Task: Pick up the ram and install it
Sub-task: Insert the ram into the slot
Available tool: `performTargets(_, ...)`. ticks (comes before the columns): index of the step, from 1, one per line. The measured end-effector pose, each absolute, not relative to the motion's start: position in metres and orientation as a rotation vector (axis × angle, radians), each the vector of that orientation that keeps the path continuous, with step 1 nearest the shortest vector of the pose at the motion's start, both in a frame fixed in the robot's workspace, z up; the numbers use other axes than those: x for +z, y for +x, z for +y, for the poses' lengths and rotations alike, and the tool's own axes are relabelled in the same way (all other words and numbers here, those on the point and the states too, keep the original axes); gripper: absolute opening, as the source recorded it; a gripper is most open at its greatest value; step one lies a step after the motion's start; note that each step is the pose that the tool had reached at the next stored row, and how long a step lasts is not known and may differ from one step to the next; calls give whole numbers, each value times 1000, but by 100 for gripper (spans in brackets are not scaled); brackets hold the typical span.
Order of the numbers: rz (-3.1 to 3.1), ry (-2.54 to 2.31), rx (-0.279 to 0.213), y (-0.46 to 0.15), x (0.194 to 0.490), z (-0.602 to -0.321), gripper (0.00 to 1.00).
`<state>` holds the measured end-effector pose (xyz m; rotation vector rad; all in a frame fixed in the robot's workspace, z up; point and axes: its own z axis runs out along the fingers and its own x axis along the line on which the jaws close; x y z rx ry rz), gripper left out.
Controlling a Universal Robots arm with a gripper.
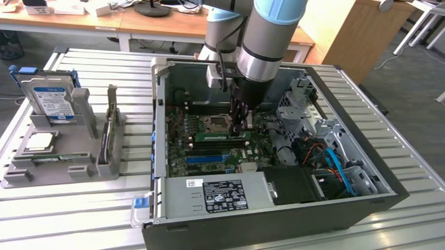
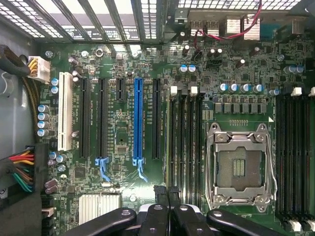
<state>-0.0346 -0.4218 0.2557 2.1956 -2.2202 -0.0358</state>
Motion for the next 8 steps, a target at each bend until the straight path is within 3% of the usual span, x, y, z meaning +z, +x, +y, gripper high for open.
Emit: performTargets(8,-2220,2196,-36,-35,255,-420,12)
